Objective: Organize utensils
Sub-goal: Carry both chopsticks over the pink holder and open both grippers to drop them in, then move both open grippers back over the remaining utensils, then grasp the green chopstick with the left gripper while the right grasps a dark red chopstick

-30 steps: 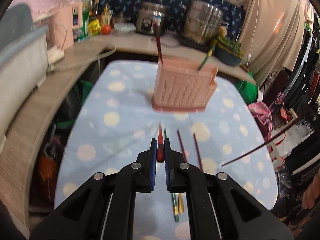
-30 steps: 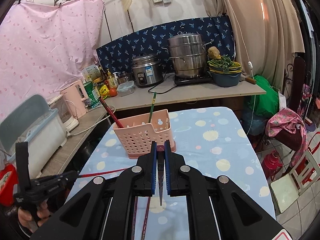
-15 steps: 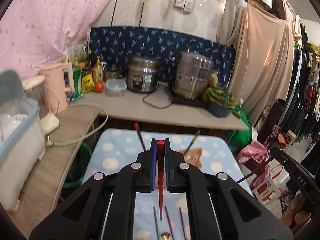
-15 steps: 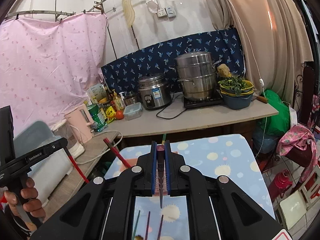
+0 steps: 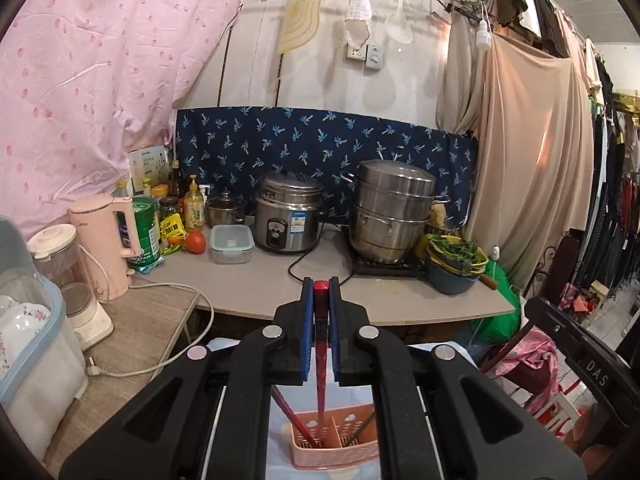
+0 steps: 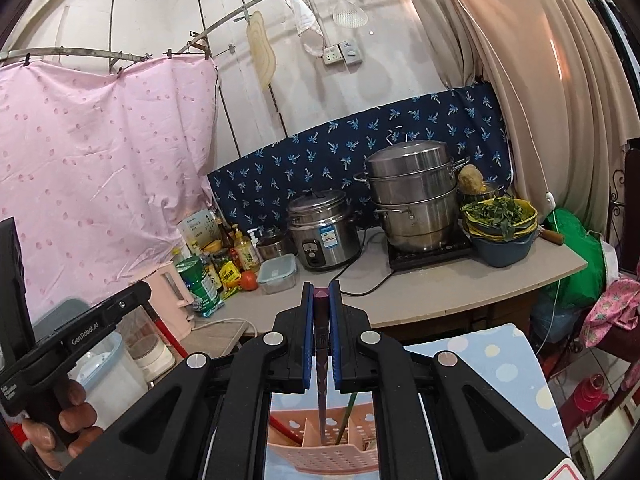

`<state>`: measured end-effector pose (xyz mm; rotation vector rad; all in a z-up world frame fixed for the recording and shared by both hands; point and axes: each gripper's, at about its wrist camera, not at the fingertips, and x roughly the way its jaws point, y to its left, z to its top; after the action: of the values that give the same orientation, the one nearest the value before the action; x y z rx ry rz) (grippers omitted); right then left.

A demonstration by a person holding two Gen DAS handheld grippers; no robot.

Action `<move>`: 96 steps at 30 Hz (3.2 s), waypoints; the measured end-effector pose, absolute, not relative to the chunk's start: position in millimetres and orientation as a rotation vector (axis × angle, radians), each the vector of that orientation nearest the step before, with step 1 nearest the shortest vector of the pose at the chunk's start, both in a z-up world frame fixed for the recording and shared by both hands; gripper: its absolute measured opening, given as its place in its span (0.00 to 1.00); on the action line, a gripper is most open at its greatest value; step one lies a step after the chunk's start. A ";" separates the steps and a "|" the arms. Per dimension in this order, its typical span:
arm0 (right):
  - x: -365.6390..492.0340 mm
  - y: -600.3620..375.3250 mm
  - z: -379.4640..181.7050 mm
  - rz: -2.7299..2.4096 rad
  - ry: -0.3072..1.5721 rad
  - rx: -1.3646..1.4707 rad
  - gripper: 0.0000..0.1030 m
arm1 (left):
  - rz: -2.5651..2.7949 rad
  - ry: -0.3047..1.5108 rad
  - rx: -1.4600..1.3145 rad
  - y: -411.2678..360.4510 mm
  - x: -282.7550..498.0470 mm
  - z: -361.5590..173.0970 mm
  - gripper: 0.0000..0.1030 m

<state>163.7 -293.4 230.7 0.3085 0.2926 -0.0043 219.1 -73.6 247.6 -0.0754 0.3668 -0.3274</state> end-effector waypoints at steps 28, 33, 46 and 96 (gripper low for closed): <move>190.1 -285.9 149.9 -0.025 0.471 0.267 0.27 | -0.285 0.573 -0.081 -83.2 248.1 156.2 0.32; 170.9 -279.7 150.8 -0.014 0.477 0.253 0.28 | -0.281 0.579 -0.068 -80.2 233.1 154.2 0.36; 69.3 -253.8 91.0 0.018 0.615 0.254 0.28 | -0.295 0.708 -0.055 -55.8 156.2 99.0 0.48; -46.5 -186.4 -88.0 0.013 0.925 0.099 0.08 | -0.286 1.024 0.072 -42.8 11.0 -73.6 0.48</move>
<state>-46.5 -186.4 -88.0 0.0992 0.9250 0.0132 11.0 -42.8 -73.6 0.0720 1.0237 -0.2860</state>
